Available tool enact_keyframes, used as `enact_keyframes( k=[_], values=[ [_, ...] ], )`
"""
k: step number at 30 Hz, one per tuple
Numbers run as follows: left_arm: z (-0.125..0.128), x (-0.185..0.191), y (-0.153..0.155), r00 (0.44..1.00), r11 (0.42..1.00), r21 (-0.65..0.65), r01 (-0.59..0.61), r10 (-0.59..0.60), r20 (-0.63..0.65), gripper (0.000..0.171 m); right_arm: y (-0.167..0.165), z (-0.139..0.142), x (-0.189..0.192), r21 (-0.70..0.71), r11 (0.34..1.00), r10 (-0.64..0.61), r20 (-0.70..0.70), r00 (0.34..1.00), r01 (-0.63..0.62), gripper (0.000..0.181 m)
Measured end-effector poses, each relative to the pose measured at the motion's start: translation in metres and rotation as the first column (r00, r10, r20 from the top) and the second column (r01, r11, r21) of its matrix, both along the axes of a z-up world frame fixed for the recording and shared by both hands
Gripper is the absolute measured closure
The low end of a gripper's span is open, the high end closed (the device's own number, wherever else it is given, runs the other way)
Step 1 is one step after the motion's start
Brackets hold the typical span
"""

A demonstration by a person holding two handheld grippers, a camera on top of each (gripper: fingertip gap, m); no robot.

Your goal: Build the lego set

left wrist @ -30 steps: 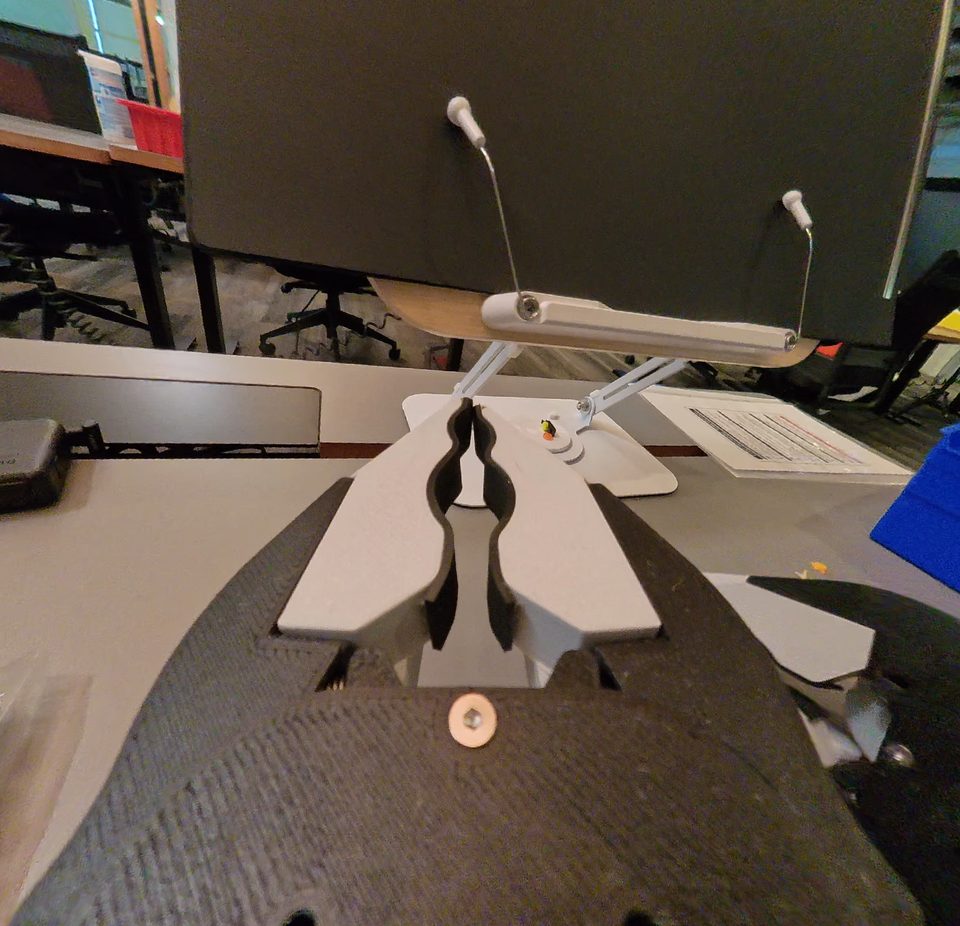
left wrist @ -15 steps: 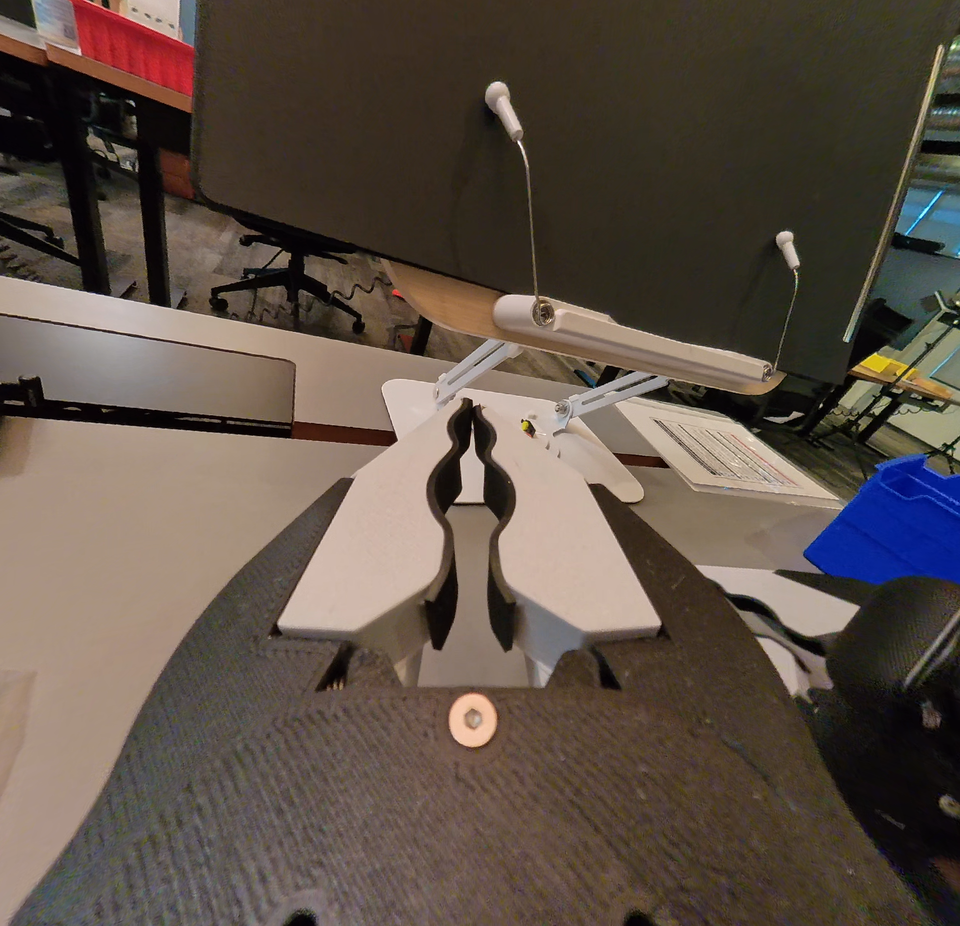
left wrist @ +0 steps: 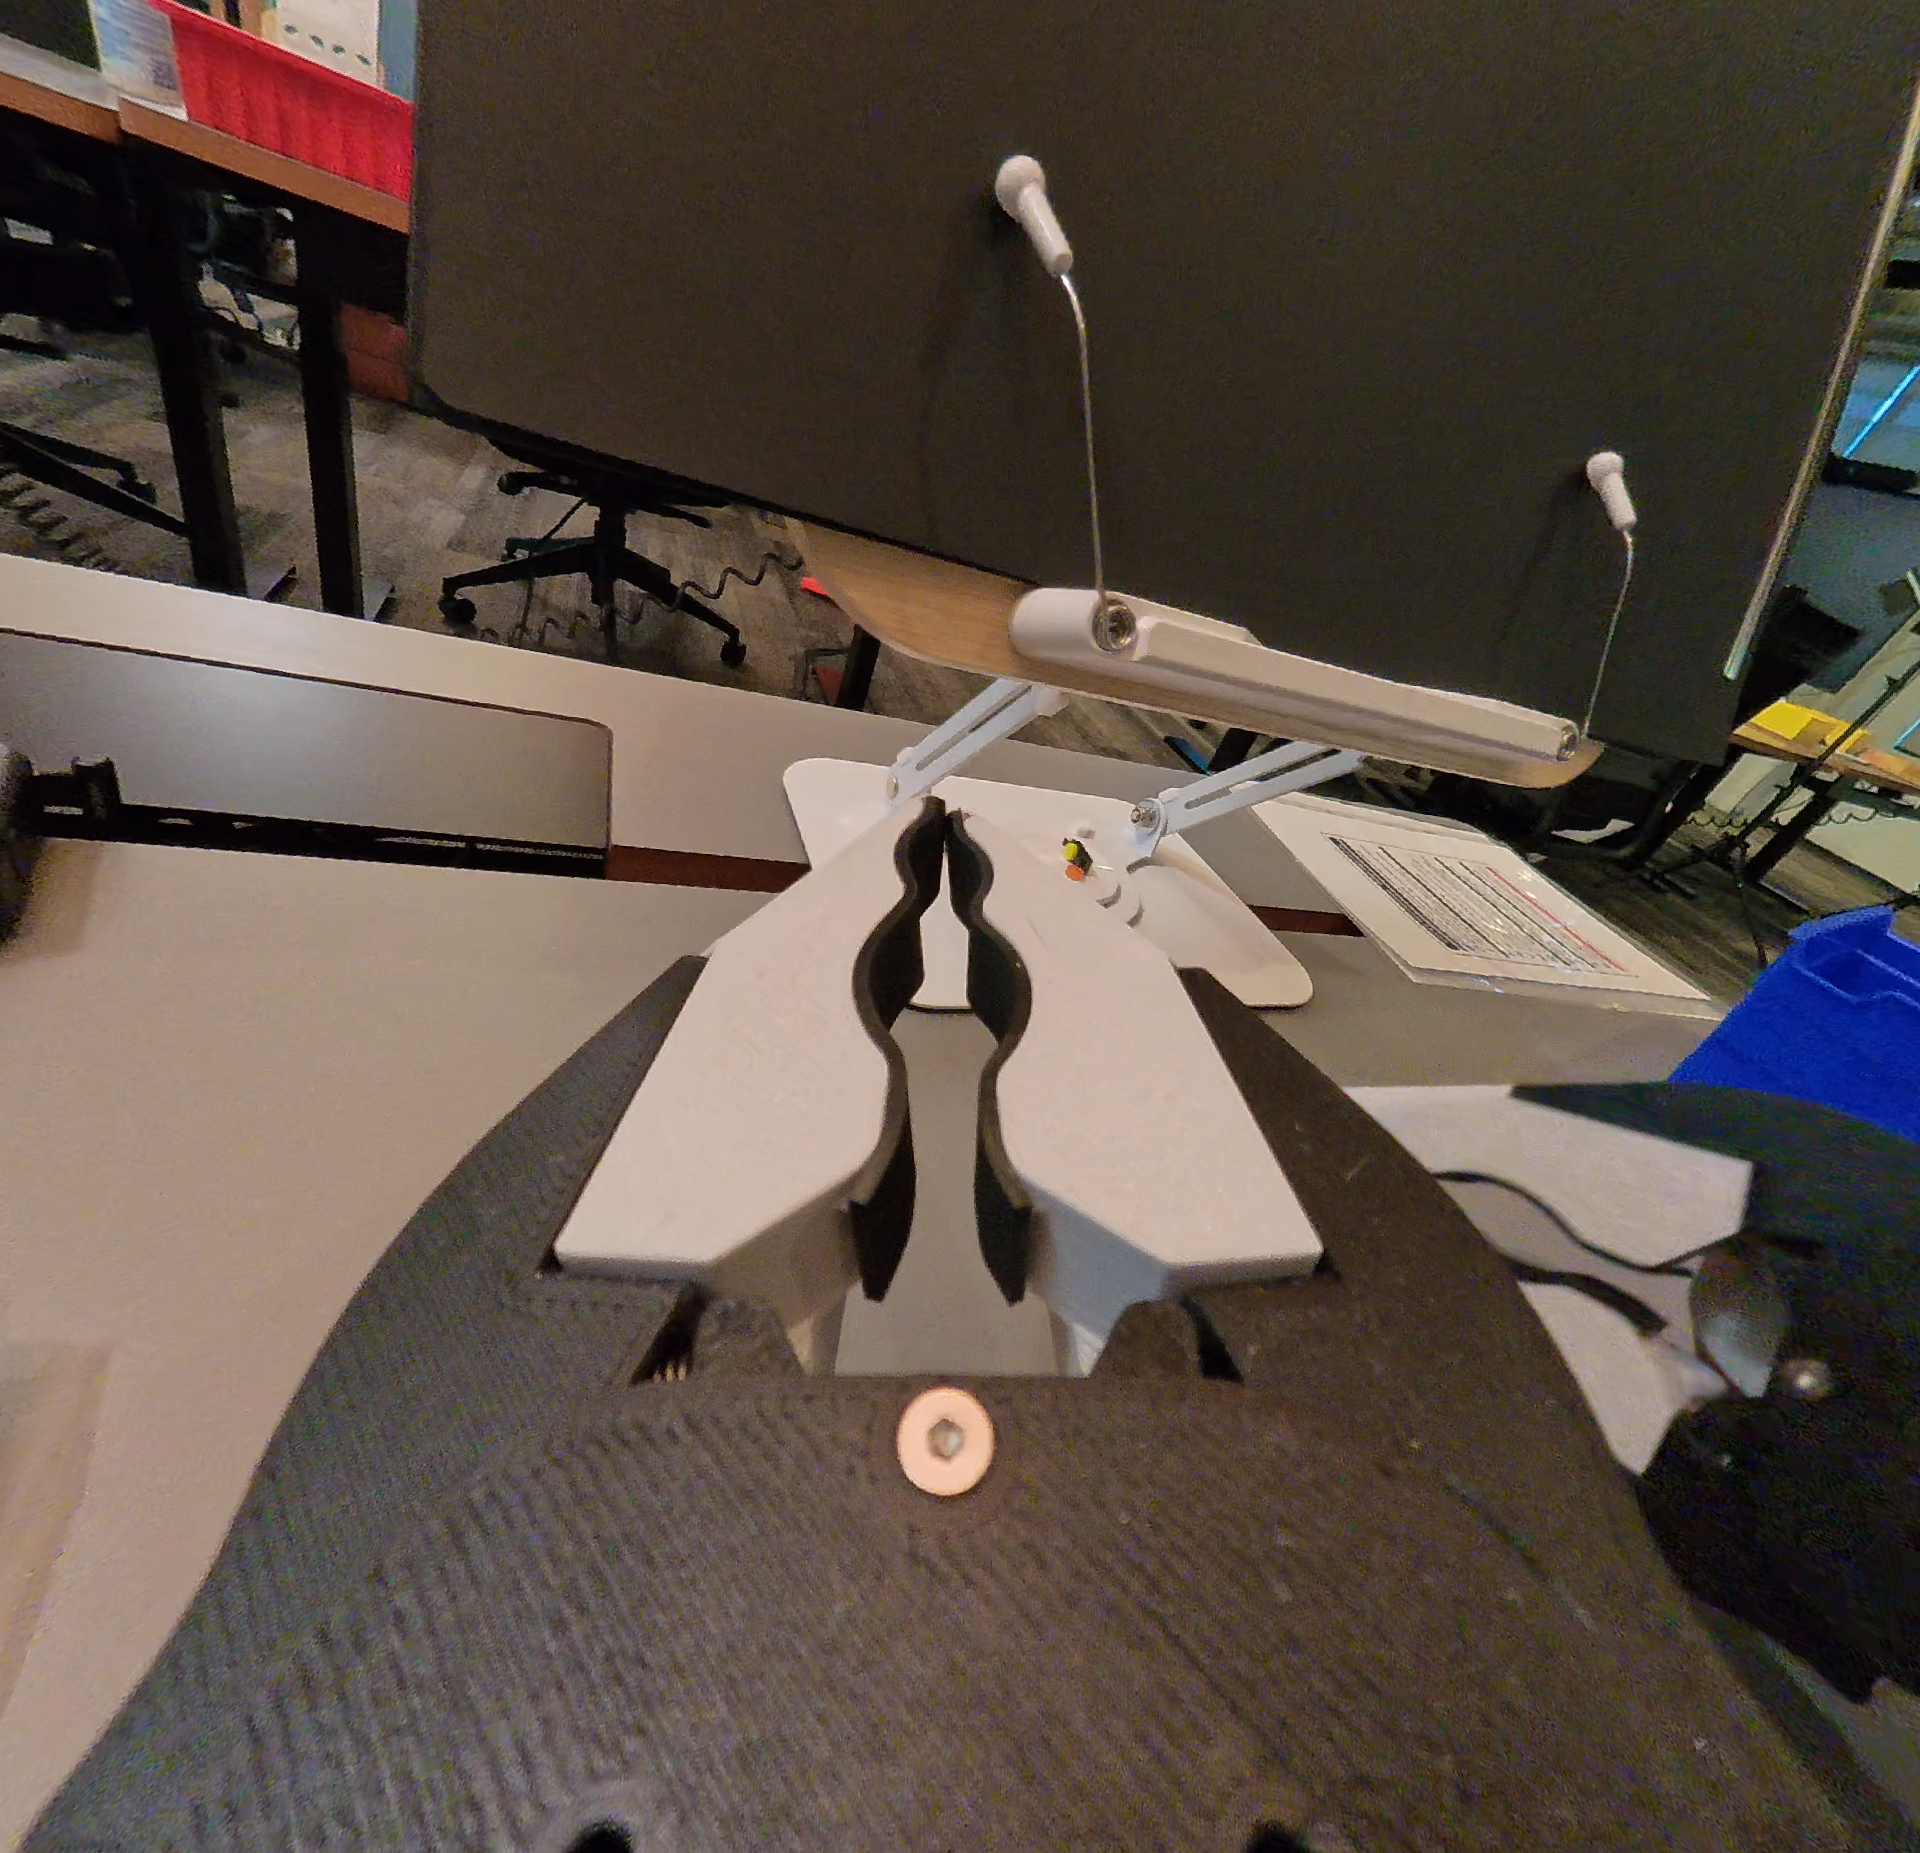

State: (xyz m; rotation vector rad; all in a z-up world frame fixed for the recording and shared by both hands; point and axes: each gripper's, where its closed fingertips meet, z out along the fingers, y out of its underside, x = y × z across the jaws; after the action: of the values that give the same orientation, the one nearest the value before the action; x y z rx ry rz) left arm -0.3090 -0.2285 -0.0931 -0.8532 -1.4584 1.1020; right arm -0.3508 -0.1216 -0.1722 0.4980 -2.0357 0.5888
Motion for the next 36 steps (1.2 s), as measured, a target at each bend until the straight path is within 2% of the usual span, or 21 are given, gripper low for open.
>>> enact_keyframes(
  k=[5, 7, 10, 14, 21, 25, 30, 34, 36],
  values=[
    [-0.001, 0.000, -0.006, 1.000, 1.000, 0.028, -0.004, 0.004, -0.001, 0.171, -0.016, -0.019, 0.006, 0.267, 0.959, 0.147, -0.161, 0.976, -0.100, 0.181],
    [-0.001, 0.001, -0.008, 1.000, 0.999, 0.035, -0.007, 0.007, -0.002, 0.171, -0.017, -0.027, 0.006, 0.330, 0.939, 0.164, -0.175, 0.971, -0.099, 0.181],
    [-0.001, 0.001, -0.009, 1.000, 0.999, 0.048, -0.006, 0.006, -0.004, 0.171, -0.017, -0.030, 0.000, 0.347, 0.934, 0.159, -0.200, 0.967, -0.082, 0.181],
    [-0.001, 0.000, -0.008, 1.000, 0.999, 0.053, 0.000, 0.000, -0.002, 0.171, -0.003, -0.030, -0.017, 0.347, 0.938, 0.078, -0.213, 0.974, 0.000, 0.181],
    [-0.002, 0.001, -0.010, 1.000, 0.999, 0.048, -0.013, 0.013, 0.004, 0.171, 0.027, -0.028, -0.038, 0.382, 0.919, 0.019, -0.298, 0.954, 0.101, 0.181],
    [-0.002, 0.001, -0.009, 1.000, 0.999, 0.048, -0.011, 0.010, 0.006, 0.171, 0.047, -0.028, -0.048, 0.395, 0.905, -0.036, -0.300, 0.953, 0.158, 0.181],
    [-0.003, 0.000, -0.008, 1.000, 0.999, 0.050, -0.003, 0.003, 0.011, 0.171, 0.077, -0.029, -0.064, 0.439, 0.860, -0.118, -0.322, 0.939, 0.259, 0.181],
    [-0.003, 0.001, -0.008, 1.000, 0.999, 0.051, -0.005, 0.004, 0.009, 0.171, 0.107, -0.031, -0.076, 0.494, 0.787, -0.237, -0.310, 0.921, 0.368, 0.181],
    [-0.003, 0.000, -0.008, 1.000, 0.998, 0.055, -0.002, 0.001, 0.009, 0.171, 0.113, -0.030, -0.077, 0.503, 0.776, -0.256, -0.298, 0.919, 0.380, 0.181]
  ],
)
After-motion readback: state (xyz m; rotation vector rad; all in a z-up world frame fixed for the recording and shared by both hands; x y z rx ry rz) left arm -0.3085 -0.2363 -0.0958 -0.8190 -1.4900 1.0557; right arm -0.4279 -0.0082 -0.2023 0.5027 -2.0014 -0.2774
